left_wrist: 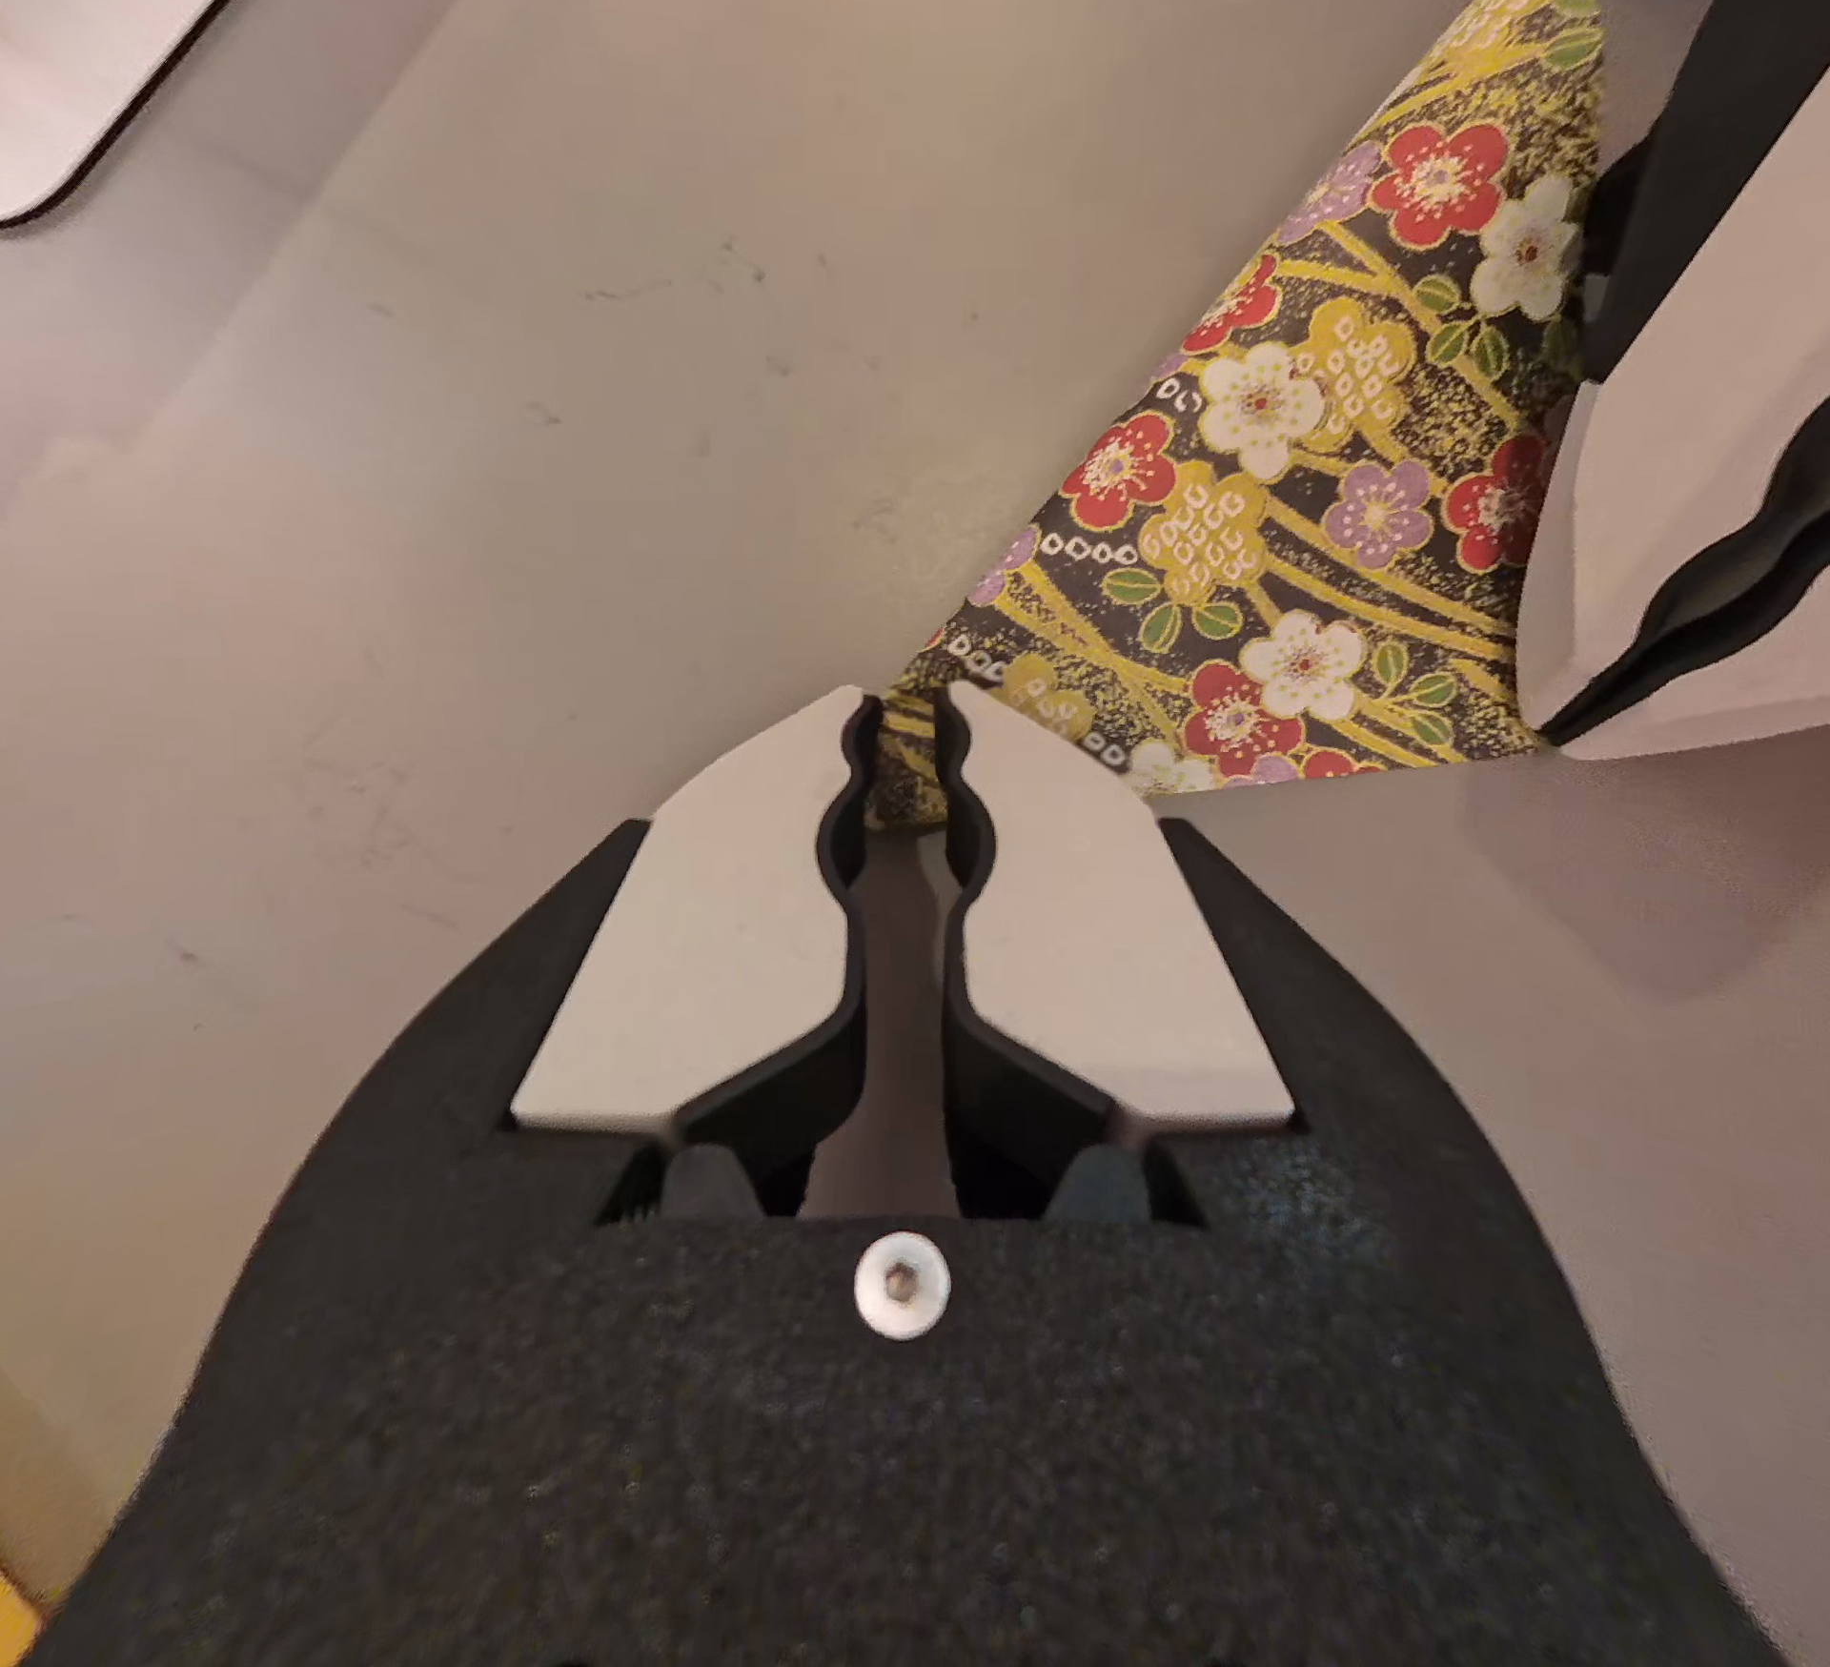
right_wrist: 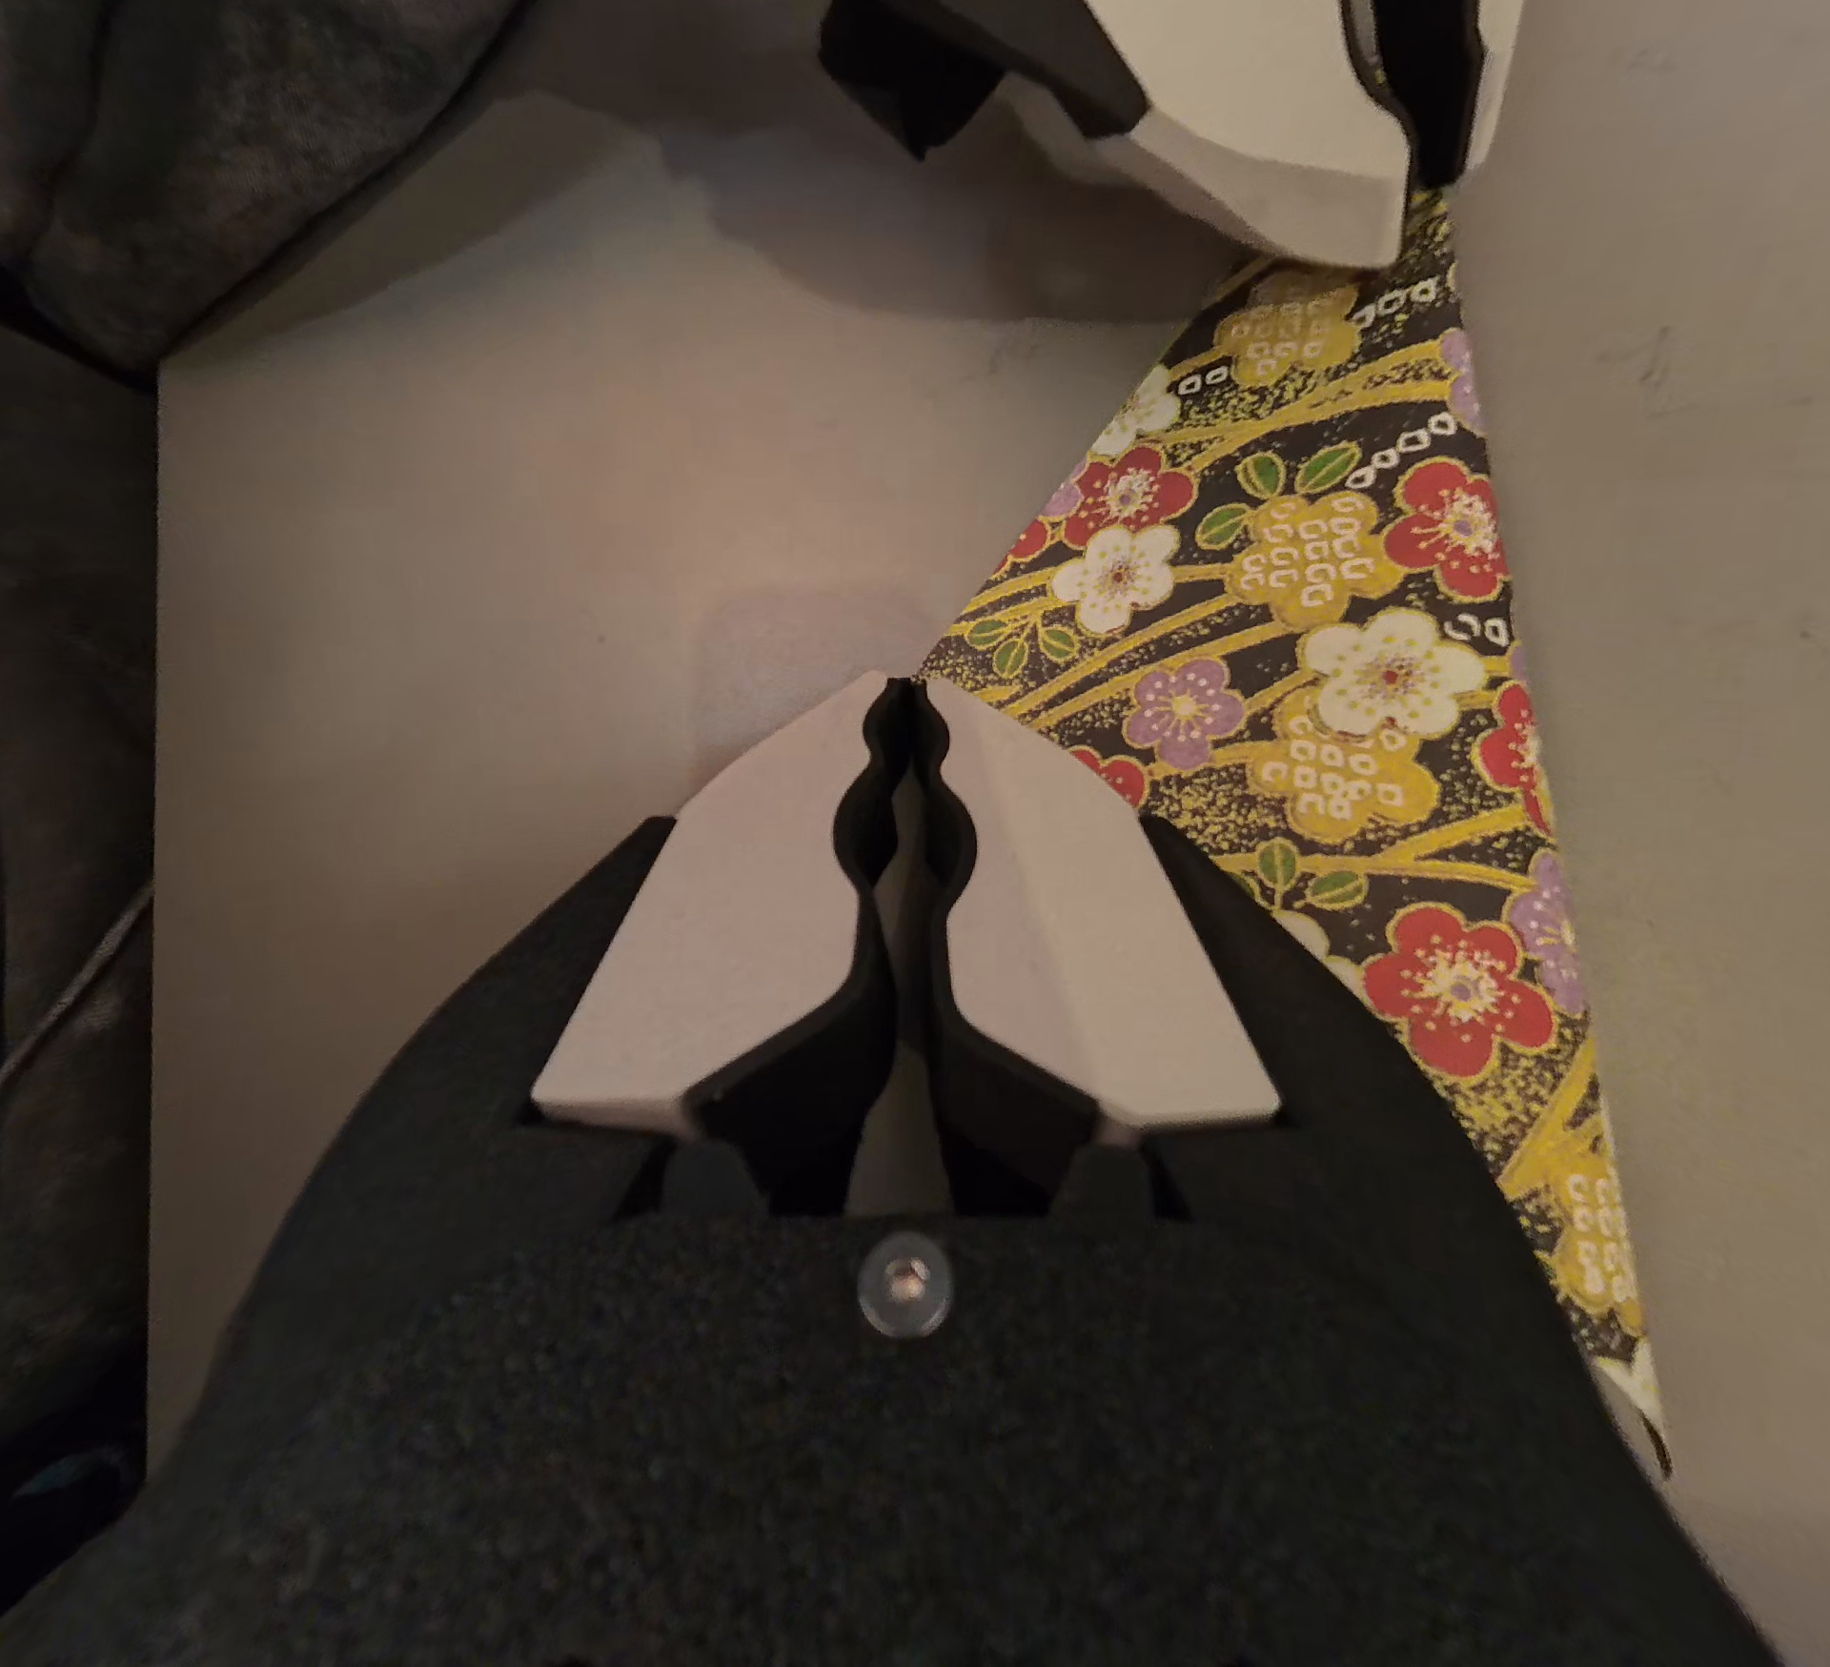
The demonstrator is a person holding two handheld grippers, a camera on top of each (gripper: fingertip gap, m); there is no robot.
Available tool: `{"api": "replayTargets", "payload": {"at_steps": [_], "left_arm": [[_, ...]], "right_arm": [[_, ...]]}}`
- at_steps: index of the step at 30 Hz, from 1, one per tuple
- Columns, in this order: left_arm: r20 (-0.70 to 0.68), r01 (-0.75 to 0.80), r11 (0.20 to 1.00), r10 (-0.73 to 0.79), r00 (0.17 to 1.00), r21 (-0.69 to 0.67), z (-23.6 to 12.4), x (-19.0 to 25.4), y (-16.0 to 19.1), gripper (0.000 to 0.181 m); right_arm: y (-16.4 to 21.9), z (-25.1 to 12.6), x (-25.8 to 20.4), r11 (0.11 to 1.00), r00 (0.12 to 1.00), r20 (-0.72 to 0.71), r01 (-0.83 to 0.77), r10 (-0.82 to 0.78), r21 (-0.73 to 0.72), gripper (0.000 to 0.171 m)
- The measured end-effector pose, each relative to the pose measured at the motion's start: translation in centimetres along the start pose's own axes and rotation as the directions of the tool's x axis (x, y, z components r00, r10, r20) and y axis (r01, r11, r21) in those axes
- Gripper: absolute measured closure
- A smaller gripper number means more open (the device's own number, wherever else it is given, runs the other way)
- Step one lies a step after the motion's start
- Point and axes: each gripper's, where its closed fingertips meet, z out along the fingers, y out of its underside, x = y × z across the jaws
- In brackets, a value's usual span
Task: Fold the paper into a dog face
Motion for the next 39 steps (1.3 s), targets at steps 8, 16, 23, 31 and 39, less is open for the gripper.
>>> {"api": "replayTargets", "payload": {"at_steps": [8, 16, 23, 31, 39], "left_arm": [[-0.009, -0.027, 1.0, 0.027, 1.0, -0.005, 0.3, -0.1, 0.4, 0.172], [-0.021, -0.005, 1.0, 0.005, 1.0, -0.002, -0.4, -0.4, 1.3, 0.171], [0.012, 0.013, 1.0, -0.013, 1.0, -0.005, -1.6, -1.1, 2.2, 0.163], [0.107, 0.073, 0.995, -0.08, 0.991, 0.065, -4.6, -2.6, 1.9, 0.168], [0.082, 0.137, 0.98, -0.15, 0.985, 0.143, -4.1, -0.9, -1.1, 0.181]], "right_arm": [[0.0, 0.0, 0.0, 1.0, 1.0, -0.001, -0.008, 0.008, 0.008, 0.171], [0.0, 0.0, 0.1, 1.0, 1.0, 0.001, -0.014, 0.014, 0.009, 0.171], [0.0, 0.0, 0.1, 1.0, 1.0, -0.009, -0.005, 0.005, 0.003, 0.171], [0.0, 0.0, 0.1, 1.0, 1.0, -0.018, -0.008, 0.008, 0.002, 0.171], [0.0, 0.0, 0.1, 1.0, 1.0, -0.019, -0.013, 0.013, 0.007, 0.171]]}}
